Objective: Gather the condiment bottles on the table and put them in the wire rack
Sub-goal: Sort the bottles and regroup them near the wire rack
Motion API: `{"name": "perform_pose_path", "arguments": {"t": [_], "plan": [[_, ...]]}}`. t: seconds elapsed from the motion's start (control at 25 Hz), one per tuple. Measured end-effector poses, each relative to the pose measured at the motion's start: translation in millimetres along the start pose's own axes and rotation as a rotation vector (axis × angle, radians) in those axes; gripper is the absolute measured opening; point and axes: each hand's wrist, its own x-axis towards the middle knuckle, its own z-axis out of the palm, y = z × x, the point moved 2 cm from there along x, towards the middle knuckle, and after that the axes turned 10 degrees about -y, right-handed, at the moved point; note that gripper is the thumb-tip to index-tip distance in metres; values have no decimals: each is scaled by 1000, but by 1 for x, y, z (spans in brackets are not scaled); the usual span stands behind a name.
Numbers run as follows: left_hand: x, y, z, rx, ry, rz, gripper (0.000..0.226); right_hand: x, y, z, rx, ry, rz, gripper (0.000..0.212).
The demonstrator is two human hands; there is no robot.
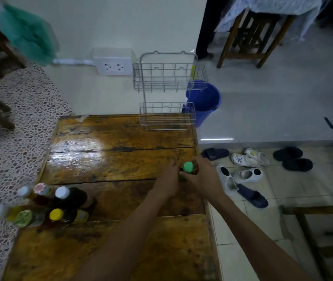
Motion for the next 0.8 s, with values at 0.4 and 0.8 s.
{"name": "perform_pose_path", "arguments": {"t": [0.4, 0.8], "plan": [[70, -1, 12, -108, 130, -120, 34, 68, 52, 3, -95, -63, -104, 36], [76, -14, 28, -163, 125, -95, 41, 64, 67, 22, -67, -45, -43, 41]]}}
